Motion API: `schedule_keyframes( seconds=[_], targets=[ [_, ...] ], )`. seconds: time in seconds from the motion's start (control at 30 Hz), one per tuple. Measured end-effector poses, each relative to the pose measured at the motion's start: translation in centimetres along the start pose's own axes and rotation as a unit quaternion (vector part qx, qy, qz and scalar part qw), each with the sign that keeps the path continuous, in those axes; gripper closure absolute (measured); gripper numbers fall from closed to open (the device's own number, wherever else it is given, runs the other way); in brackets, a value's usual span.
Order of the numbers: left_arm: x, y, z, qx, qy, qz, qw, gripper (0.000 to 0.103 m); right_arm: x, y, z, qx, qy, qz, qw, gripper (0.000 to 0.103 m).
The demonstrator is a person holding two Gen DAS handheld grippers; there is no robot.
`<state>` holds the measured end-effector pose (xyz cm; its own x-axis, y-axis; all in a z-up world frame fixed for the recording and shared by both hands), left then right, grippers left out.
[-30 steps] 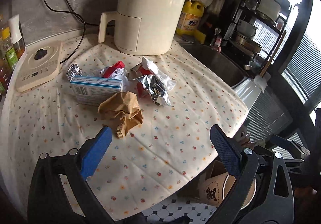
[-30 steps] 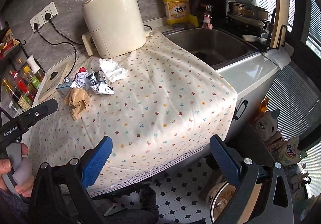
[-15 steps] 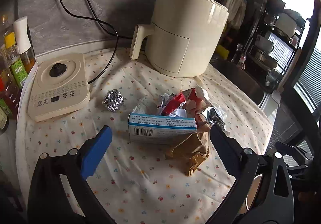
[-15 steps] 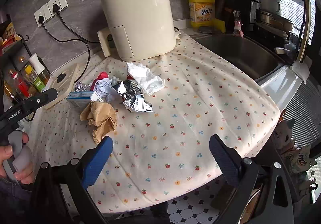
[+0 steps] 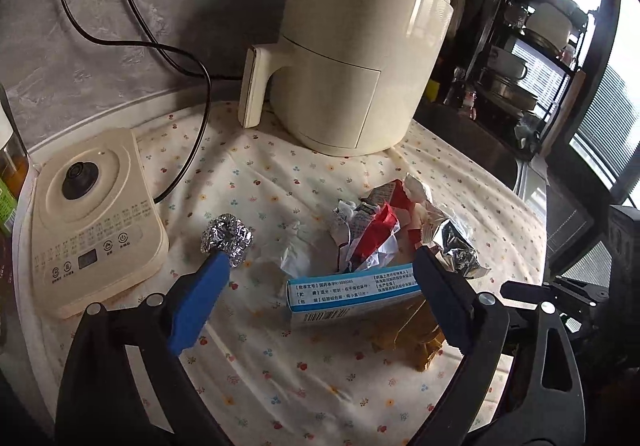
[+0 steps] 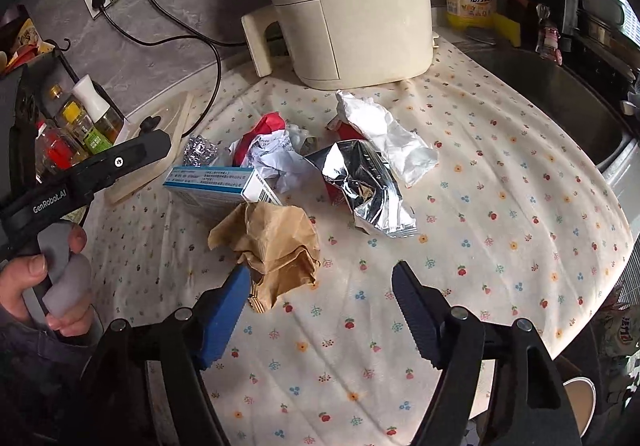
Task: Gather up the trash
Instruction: 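Grasp the blue-and-white box with the left tool while the right tool grasps brown paper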
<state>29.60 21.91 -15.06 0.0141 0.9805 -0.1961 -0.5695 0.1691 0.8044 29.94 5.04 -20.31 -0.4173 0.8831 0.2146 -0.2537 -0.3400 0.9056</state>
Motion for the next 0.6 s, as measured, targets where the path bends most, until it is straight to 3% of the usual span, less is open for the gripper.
schedule_keyframes(
  seconds=[0.17,0.2,0.3,0.37,0.6],
  targets=[
    [0.5,-0.5,0.1,0.006,-0.007,-0.018,0.9998,0.013,1.2,-2.0,0.9,0.018,0.004,0.013,1.000,0.031],
    [0.6,-0.6,0.2,0.008,-0.009,-0.021,0.9997,0.013,1.4,-2.4,1.0,0.024,0.004,0.017,1.000,0.038],
    [0.6,-1.2,0.3,0.013,-0.014,-0.031,0.9993,0.014,1.5,-3.3,0.7,0.044,0.008,0.019,0.999,0.078],
    [0.2,-1.6,0.4,0.014,-0.020,-0.036,0.9990,0.014,1.3,-3.0,0.6,0.039,0.005,0.021,0.999,0.086],
    [-1.9,-3.3,0.7,0.024,-0.049,-0.054,0.9970,0.014,-0.8,-1.3,-0.4,0.023,-0.020,0.011,0.999,0.090]
  ],
)
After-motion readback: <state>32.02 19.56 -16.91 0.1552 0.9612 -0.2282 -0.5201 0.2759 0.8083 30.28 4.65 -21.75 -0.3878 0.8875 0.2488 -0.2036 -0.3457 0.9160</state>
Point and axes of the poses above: each gripper's, at about its wrist camera, not at the fingertips, and y roughly against the way its jaws point, x to its left, z to its top, the point moved 7 cm from there along -y, roughly the way its jaws point, and after that the axes turned 11 degrees about x, right-handed, at the moved point
